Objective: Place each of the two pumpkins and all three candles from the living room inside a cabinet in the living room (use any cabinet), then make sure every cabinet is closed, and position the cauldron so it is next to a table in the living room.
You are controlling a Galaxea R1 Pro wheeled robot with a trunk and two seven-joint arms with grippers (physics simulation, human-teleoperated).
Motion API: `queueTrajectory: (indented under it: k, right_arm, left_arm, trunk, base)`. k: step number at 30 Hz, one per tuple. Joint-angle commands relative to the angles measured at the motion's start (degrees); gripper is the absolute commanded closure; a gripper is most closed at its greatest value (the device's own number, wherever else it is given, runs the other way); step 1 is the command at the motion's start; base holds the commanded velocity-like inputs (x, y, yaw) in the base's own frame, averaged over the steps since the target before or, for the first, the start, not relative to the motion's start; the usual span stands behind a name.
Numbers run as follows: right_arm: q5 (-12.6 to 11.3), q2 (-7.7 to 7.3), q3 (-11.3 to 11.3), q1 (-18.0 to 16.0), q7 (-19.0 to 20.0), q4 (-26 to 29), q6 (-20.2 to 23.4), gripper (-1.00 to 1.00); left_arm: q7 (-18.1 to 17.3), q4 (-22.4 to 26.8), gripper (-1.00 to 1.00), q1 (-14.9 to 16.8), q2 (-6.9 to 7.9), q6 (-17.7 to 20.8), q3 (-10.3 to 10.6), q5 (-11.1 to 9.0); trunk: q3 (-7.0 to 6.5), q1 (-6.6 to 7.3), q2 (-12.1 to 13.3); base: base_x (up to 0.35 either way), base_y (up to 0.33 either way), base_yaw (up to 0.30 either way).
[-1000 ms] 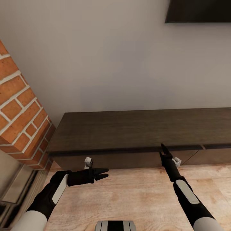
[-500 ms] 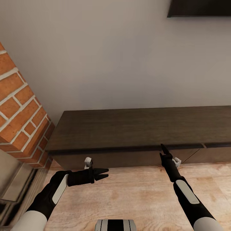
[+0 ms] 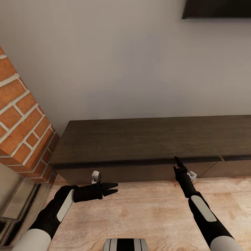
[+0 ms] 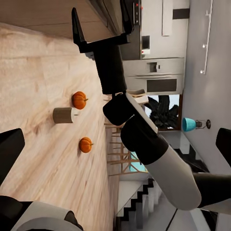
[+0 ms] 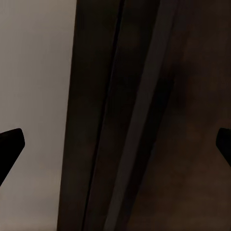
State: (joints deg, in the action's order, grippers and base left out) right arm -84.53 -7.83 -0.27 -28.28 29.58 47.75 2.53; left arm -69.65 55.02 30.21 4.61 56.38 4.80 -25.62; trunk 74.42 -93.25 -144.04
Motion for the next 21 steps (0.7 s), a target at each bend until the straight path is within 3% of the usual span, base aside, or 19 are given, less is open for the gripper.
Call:
queueTrajectory:
  k: [1,21]
  right_arm:
    - [-0.6,0.0,0.0,0.0,0.2,0.0,0.2,-1.0]
    - [-0.5,-0.01,0.0,0.0,0.2,-0.1,0.2,-1.0]
  left_arm:
    - [0.0,0.0,-1.0,0.0,0.05,0.4,0.1,-0.2]
    - [0.0,0.0,-1.0,0.0,0.05,0.4,0.2,-0.2]
  trunk:
    - [0.04,0.01,0.0]
    - [0.04,0.01,0.0]
  base:
    - [0.011,0.0,0.0]
    - [0.03,0.0,0.0]
